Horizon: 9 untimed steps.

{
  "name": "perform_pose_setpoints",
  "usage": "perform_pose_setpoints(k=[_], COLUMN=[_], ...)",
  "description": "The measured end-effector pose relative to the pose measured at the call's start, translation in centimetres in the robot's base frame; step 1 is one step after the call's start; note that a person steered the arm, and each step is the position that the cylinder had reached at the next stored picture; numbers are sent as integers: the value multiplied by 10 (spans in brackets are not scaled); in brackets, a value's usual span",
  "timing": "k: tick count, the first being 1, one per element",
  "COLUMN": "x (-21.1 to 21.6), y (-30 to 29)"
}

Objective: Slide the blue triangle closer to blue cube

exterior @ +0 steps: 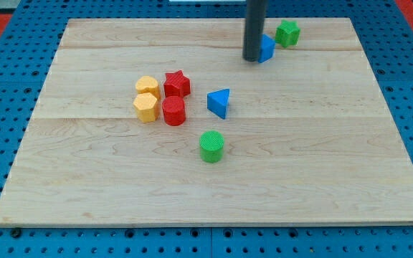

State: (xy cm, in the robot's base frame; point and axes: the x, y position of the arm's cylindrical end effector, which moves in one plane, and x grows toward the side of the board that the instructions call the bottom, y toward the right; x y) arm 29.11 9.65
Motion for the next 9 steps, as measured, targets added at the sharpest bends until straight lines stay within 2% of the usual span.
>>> perform_pose_setpoints(k=[2, 4, 5, 6, 7, 8, 9], x=[-6, 141, 157, 115, 111, 152, 124], y=[42, 20, -1, -67, -100, -81, -145])
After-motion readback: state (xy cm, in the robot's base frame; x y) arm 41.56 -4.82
